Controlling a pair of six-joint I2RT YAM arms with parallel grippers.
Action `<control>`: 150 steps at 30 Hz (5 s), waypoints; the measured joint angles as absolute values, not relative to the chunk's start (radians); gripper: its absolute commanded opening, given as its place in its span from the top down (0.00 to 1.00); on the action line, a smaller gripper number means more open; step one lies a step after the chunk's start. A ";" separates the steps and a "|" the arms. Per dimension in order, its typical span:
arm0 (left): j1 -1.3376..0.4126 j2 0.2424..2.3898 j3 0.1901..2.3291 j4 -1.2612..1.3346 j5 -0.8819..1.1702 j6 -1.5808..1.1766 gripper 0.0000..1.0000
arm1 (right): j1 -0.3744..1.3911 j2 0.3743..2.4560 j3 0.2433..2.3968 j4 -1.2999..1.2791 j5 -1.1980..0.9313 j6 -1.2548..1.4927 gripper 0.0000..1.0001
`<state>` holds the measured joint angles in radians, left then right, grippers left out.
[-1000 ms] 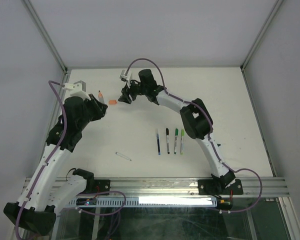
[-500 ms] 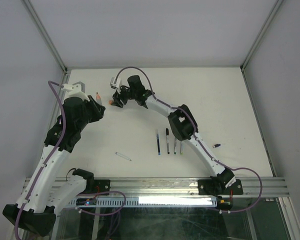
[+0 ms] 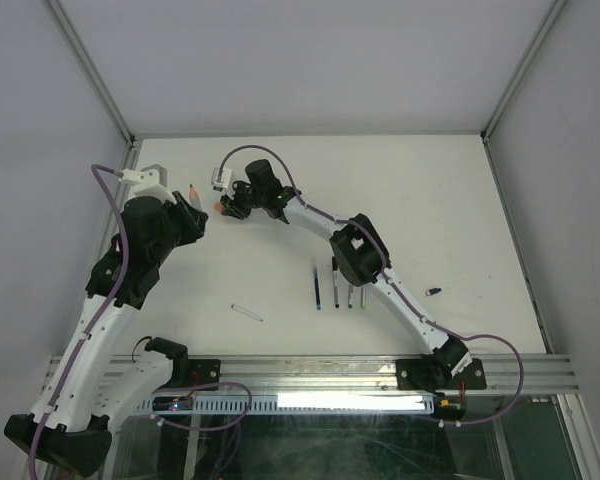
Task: Insert the pens into the pen caps
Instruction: Move the pen cap to the center of the board, then insert the pen cap onto the pen.
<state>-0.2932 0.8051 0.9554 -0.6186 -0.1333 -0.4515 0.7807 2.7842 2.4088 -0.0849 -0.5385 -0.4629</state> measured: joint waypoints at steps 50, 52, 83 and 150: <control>-0.293 0.854 0.899 -0.573 -0.076 -0.434 1.00 | 0.948 1.793 1.118 -0.384 -0.093 0.106 0.48; -0.293 0.854 0.895 -0.567 -0.074 -0.434 1.00 | 0.948 1.794 1.126 -0.413 -0.089 0.120 0.47; -0.293 0.818 0.848 -0.553 -0.069 -0.434 1.00 | 1.018 1.982 1.399 -0.619 -0.049 -0.010 0.71; -0.773 1.122 0.753 0.034 0.263 -0.377 1.00 | 0.894 0.972 0.851 -0.131 0.503 1.006 1.00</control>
